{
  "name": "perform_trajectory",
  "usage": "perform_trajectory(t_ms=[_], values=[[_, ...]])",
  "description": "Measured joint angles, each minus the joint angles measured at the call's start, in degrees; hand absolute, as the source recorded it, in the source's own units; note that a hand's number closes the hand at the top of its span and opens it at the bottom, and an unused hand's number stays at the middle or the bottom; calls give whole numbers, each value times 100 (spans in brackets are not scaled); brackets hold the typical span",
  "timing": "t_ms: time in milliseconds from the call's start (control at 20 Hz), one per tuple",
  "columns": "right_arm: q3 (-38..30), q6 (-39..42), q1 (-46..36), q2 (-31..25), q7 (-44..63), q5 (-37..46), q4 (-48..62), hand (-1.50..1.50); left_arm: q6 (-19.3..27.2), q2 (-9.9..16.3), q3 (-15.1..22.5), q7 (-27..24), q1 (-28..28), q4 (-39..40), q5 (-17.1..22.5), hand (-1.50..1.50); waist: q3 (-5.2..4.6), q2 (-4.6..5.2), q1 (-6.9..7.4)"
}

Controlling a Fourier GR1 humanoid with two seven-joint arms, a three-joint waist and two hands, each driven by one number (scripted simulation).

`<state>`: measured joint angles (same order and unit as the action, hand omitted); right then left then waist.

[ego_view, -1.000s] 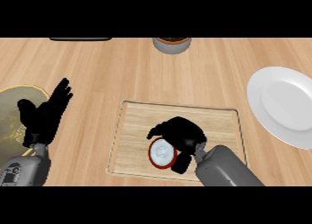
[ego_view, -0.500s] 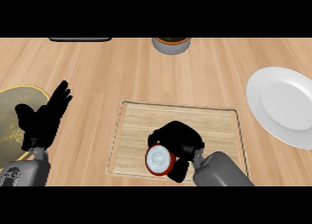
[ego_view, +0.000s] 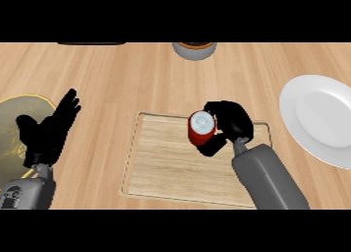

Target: Pick the can from the tray and place it in the plate

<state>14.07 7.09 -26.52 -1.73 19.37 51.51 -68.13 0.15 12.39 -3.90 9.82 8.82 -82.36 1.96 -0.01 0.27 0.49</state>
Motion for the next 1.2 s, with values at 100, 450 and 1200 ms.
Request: perform_trajectory(t_ms=[100,450,1200], values=[[-140,-493,-132,-36,217,271,-34,150,-26,6,-32,-11,-44,-13,40,0,1,-11,-2],[-477,-2074,-418,-350,1013,1451,-528,150,30,19,-100,56,88,96,23,0,-2,-38,-93],[-2095,-3006,168,-1177,1123,882,-1051,150,44,-111,-66,-17,78,152,-103,0,3,-28,-61]])
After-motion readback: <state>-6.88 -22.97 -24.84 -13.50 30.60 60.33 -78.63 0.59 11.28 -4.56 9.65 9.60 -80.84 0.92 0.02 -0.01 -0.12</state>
